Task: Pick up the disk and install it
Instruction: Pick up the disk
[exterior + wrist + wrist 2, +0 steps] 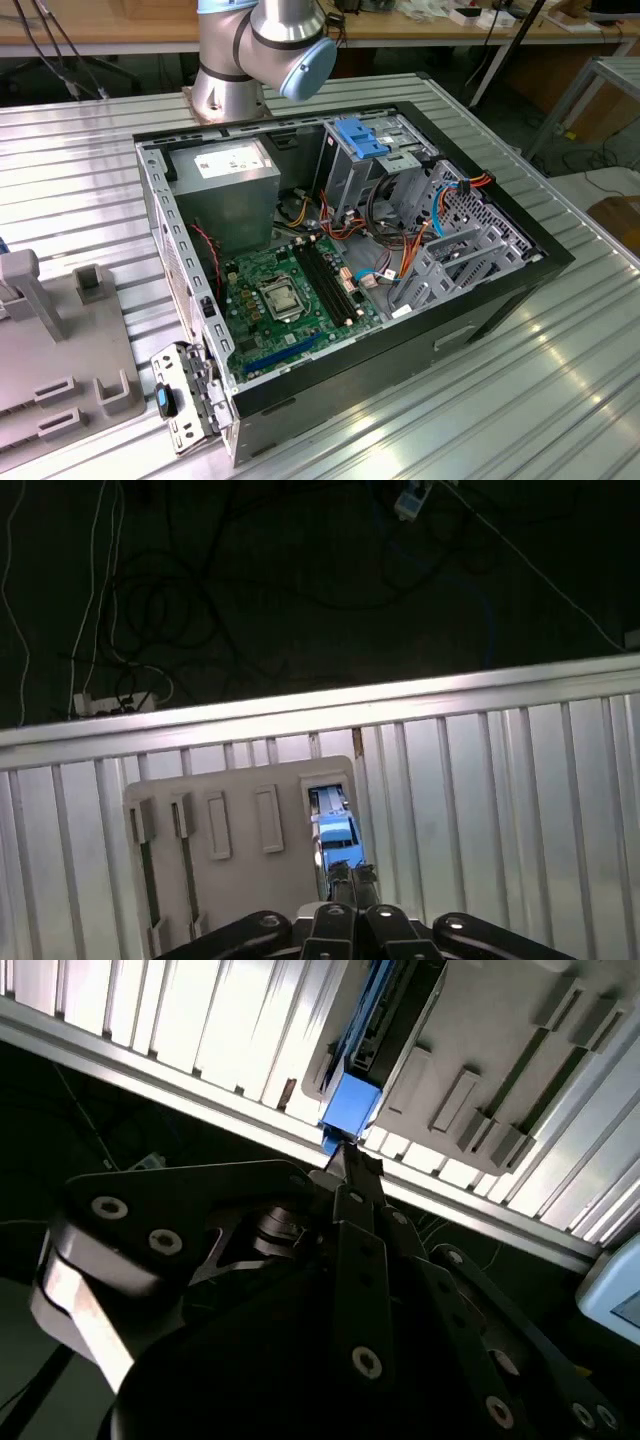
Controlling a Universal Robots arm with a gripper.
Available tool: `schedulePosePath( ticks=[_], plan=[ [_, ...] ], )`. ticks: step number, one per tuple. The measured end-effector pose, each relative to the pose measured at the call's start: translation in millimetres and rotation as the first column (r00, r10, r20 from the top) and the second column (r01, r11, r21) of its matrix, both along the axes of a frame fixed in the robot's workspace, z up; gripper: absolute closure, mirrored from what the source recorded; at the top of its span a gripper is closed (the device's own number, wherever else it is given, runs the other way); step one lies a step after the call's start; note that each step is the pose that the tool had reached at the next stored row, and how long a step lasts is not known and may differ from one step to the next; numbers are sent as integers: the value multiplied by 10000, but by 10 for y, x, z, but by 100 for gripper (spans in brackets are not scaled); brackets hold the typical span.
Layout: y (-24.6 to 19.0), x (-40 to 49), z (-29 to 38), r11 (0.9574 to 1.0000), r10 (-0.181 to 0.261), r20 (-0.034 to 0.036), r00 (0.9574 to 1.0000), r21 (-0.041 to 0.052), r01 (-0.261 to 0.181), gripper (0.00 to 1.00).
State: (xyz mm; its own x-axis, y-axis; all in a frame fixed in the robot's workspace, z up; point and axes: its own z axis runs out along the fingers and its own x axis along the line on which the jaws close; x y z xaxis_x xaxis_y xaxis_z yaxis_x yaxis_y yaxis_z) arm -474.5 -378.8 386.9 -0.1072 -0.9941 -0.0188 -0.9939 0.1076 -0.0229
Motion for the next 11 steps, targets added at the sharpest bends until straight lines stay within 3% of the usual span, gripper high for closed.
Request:
schedulePosePath(
  ticks=[4, 7, 11],
  plan=[
    [2, 181, -35, 9999, 47, 2, 10000, -106, -47, 89],
    [0, 182, -65, 9975, 704, 0, 9975, -108, -703, 89],
    [0, 180, -91, 9967, 799, 3, 9968, -109, -799, 89]
  ],
)
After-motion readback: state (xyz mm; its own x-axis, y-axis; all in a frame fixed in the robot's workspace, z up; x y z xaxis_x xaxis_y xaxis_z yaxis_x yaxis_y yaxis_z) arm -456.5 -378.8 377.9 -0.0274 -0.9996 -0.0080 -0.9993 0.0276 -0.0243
